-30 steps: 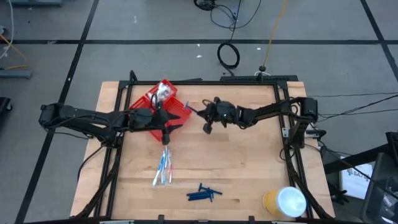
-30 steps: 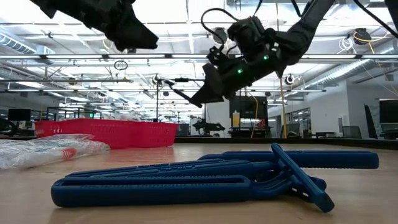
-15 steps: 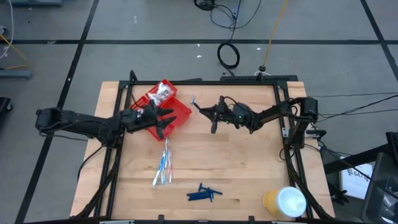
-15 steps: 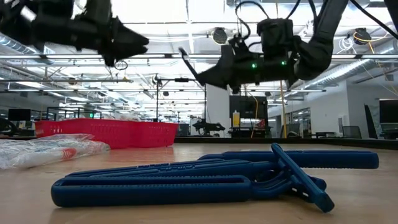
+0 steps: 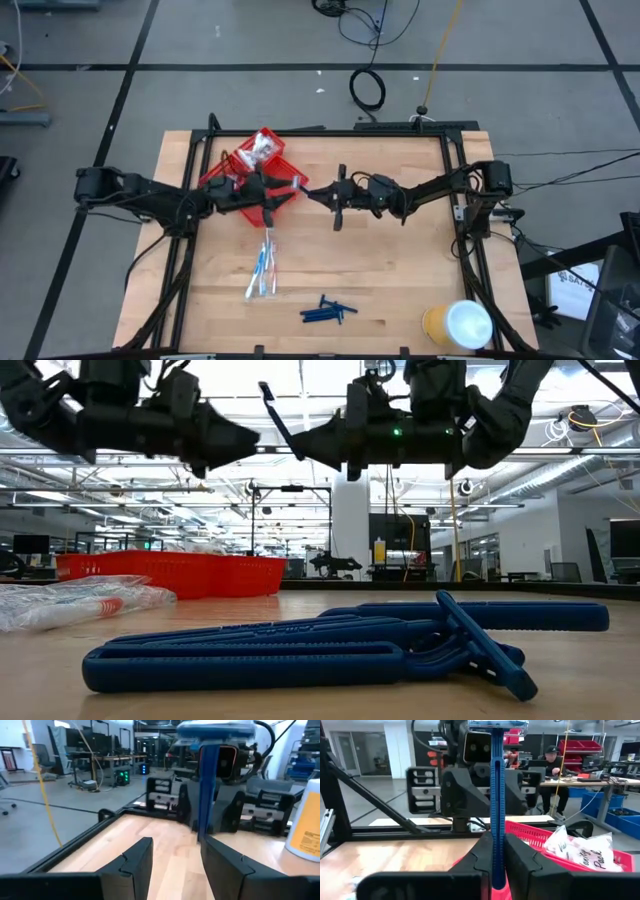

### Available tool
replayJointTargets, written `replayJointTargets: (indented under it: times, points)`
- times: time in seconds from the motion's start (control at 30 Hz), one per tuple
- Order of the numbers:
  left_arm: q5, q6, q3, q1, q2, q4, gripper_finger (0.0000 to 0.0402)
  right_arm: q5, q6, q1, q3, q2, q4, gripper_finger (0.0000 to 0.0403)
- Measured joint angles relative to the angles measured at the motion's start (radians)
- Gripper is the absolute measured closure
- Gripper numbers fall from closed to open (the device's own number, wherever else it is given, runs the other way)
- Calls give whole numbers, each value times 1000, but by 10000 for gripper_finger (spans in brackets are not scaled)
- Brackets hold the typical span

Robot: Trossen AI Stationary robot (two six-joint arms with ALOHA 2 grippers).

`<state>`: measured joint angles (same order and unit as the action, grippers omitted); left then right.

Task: Pick & Place Travel size toiletries
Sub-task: Put the blue razor into the vertical right red bin

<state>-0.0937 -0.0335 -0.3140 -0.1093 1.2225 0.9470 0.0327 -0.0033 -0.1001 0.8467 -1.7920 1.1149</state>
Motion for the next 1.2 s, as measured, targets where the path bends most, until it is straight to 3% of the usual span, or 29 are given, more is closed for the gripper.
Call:
replayJointTargets:
  times: [0.27, 0.67, 0.77, 0.93, 1.0, 1.1, 1.2]
  points:
    - [0, 55, -122, 47, 114, -2, 240, -1, -21, 17, 10, 2, -14, 385]
    - [-6, 109, -159, 66, 118, -6, 243, 22, -24, 17, 9, 1, -28, 385]
    - [-10, 125, -159, 66, 118, -7, 271, 22, -26, 17, 9, 1, -33, 385]
    - [-2, 132, -159, 66, 118, -14, 373, 22, -35, 17, 9, 1, -43, 380]
    - [-3, 106, -159, 60, 118, -19, 385, 20, -38, 17, 9, 1, -57, 373]
    - [-98, 83, -159, 56, 119, -49, 379, 4, -33, 14, 11, 1, -98, 353]
    - [-298, 86, -159, 45, 67, -149, 389, -1, -2, 6, 8, -2, -145, 327]
